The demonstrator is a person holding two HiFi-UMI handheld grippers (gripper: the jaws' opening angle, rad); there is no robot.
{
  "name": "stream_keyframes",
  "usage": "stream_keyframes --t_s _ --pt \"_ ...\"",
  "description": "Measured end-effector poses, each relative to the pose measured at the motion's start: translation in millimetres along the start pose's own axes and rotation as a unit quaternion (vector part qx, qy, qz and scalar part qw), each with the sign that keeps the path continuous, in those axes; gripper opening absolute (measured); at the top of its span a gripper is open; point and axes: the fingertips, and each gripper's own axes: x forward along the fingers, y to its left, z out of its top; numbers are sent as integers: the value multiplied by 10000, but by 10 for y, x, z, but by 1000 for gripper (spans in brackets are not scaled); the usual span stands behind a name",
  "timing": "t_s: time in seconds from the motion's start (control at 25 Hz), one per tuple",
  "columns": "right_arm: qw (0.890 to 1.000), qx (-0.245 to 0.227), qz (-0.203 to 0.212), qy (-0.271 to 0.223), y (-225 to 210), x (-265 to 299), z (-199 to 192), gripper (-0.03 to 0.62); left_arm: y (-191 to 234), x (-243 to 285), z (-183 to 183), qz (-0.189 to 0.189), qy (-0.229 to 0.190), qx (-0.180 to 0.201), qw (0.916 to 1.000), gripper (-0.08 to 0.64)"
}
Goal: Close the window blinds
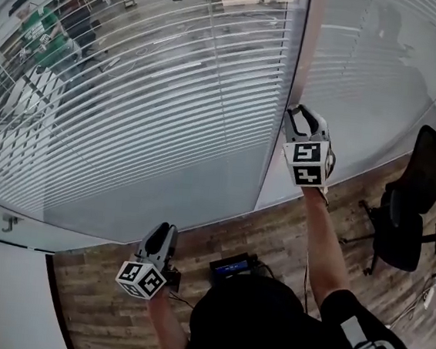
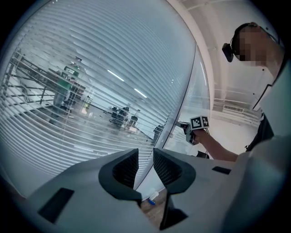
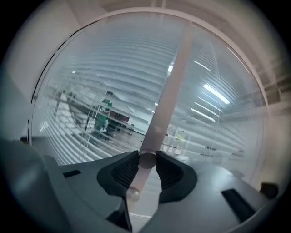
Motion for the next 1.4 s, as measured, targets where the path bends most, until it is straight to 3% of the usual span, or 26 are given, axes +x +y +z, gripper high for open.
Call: stream_keyframes --t_s 0.08,0.12,0.2,0.28,0.36,0.4,0.44,0.48,0.52,0.6,0.64,0.72,0.8,0.96,1.04,1.08,1.16,1.24,1.32,1.4 --pt "9899 1366 336 -155 -49 6 -27 129 -13 -8 -1 13 5 -5 10000 115" --pt "9751 2137 543 -221 -75 14 -34 129 -24 -8 13 12 11 -8 10000 115" --pt "9329 3474 896 -310 -113 34 -45 129 -47 0 41 -1 31 -13 10000 115" --pt "8953 4299 1101 -387 -135 44 -43 129 -66 20 40 -18 55 -5 10000 115" --pt "8776 4617 1209 -450 -141 60 -56 129 -74 51 19 -27 81 13 10000 115" --pt "8775 4605 1252 -466 -136 75 -71 129 -77 68 11 -29 93 22 10000 115" --pt "8850 4452 1287 -460 -125 89 -89 129 -82 85 7 -30 102 27 9999 115" --pt "9014 4113 1284 -421 -105 95 -103 130 -88 97 8 -30 113 32 9999 115" --pt "9258 3566 1203 -356 -83 87 -106 133 -95 104 12 -31 126 38 9999 115" --pt "9750 2068 790 -201 -55 38 -76 146 -111 108 19 -39 151 47 9999 115" --pt "9892 1350 556 -134 -45 16 -53 155 -119 111 19 -47 161 51 9998 115" --pt "9991 335 243 -54 -21 7 -11 160 -130 123 8 -60 176 55 9998 115" --pt "9995 -283 99 -20 0 25 24 160 -136 134 -5 -66 178 57 9998 115" --pt "9966 -813 -78 56 -2 56 52 133 -127 131 -1 -25 177 60 9998 115" --pt "9983 -576 -55 77 -7 66 36 130 -114 120 -1 5 170 51 9998 115" --pt "9997 -227 14 54 -14 69 23 130 -107 114 0 18 164 46 9999 115" --pt "9954 911 288 -52 -45 83 -11 129 -93 104 -2 39 153 39 9999 115" --pt "9716 2269 659 -154 -78 98 -57 129 -85 104 -14 50 146 31 9999 115" --pt "9328 3459 987 -222 -90 107 -101 129 -81 107 -32 49 147 30 9999 115" --pt "8977 4231 1196 -297 -98 110 -105 129 -86 115 -36 31 153 32 9999 115"
